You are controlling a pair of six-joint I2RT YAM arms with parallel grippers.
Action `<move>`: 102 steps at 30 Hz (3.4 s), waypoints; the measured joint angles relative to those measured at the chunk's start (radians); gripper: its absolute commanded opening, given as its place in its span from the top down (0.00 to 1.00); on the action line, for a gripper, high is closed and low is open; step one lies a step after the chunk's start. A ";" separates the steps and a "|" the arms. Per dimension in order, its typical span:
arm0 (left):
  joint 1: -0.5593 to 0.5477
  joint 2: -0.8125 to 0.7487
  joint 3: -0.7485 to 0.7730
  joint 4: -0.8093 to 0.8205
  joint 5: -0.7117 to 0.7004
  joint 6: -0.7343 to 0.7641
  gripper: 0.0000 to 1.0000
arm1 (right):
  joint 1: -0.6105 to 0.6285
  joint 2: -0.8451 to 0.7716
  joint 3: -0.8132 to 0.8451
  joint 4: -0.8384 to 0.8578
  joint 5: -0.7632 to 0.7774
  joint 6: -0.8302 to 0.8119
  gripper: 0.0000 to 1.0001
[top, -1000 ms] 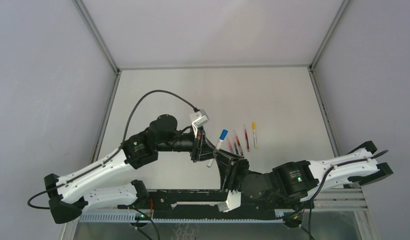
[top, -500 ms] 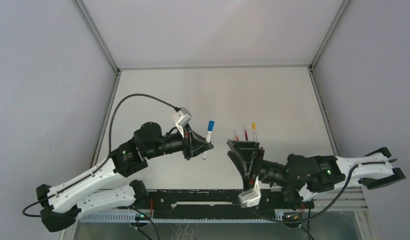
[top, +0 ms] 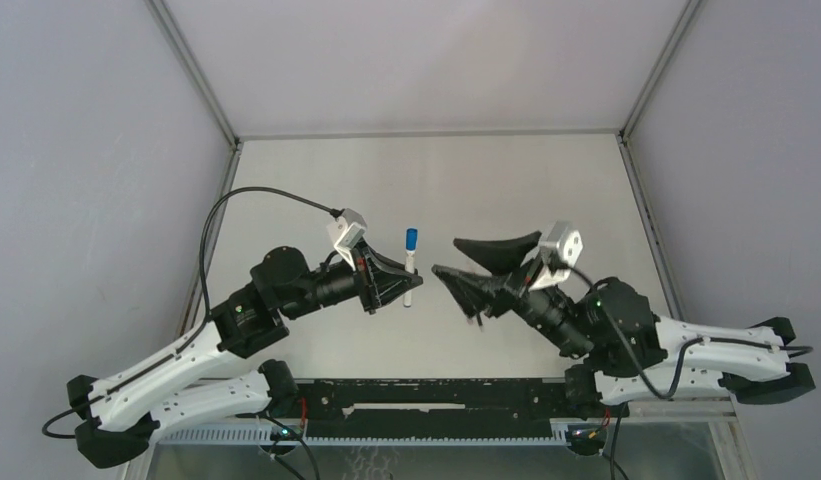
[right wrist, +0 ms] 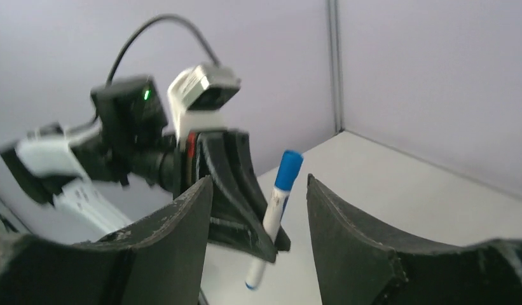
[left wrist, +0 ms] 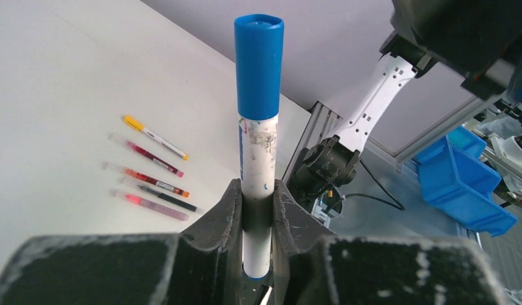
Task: Insert the pens into the pen caps
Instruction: Press the pen cap onto the pen, then place the pen at the center of the board.
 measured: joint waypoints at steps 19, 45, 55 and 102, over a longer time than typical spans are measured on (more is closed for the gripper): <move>0.000 0.067 -0.002 0.048 0.134 0.000 1.00 | -0.344 0.142 0.153 -0.308 -0.242 0.830 0.44; -0.001 0.076 -0.002 0.038 0.200 -0.029 1.00 | -0.321 0.159 0.166 -0.377 -0.217 0.740 1.00; 0.001 0.032 -0.008 -0.064 0.242 -0.029 1.00 | -0.149 0.198 0.152 -0.360 -0.026 0.697 1.00; 0.018 0.343 -0.299 0.263 -0.262 -0.552 1.00 | -0.298 -0.223 -0.040 -0.649 0.057 0.951 0.44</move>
